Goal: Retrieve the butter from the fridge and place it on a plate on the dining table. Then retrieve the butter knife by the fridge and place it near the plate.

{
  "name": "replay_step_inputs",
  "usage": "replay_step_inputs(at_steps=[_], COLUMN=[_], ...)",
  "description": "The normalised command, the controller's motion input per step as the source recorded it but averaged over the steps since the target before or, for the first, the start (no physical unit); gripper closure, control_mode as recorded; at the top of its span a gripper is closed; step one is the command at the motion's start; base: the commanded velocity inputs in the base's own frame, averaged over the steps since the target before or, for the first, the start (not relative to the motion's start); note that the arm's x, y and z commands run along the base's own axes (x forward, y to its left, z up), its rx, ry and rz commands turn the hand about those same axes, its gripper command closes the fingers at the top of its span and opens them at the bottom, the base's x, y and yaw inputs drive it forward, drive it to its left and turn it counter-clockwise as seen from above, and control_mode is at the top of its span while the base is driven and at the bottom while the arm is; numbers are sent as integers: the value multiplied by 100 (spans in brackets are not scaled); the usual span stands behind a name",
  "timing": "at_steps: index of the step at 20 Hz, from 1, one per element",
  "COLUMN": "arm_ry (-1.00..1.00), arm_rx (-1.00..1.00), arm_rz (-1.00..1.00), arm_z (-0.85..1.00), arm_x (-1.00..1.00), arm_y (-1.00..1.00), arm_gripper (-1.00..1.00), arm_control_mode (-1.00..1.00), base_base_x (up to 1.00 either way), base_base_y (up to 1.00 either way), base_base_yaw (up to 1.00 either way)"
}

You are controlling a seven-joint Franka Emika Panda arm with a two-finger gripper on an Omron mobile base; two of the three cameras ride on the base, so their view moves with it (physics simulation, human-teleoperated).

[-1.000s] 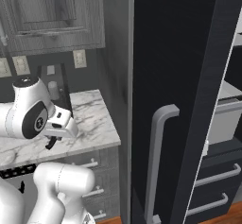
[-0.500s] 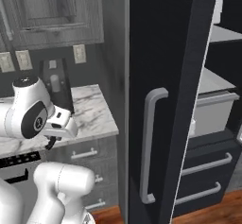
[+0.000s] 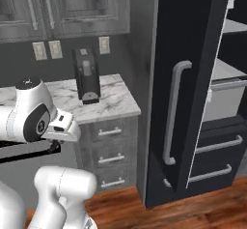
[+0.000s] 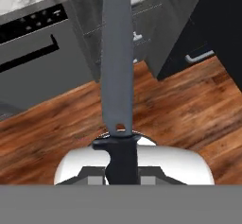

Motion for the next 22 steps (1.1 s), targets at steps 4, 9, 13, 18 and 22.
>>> replay_step_inputs(at_steps=[4, 9, 13, 18, 22], arm_ry=[0, 0, 0, 0, 0], arm_rx=[0, 0, 0, 0, 0], arm_rz=[0, 0, 0, 0, 0], arm_z=[0, 0, 0, 0, 0], arm_x=[0, 0, 0, 0, 0], arm_y=[0, 0, 0, 0, 0], arm_gripper=[100, 100, 100, 100, 100], arm_control_mode=[100, 100, 100, 100, 100], base_base_x=[-97, -91, -79, -48, -12], base_base_y=[77, 96, 100, 99, 74], base_base_yaw=[55, 68, 70, 79, 89])
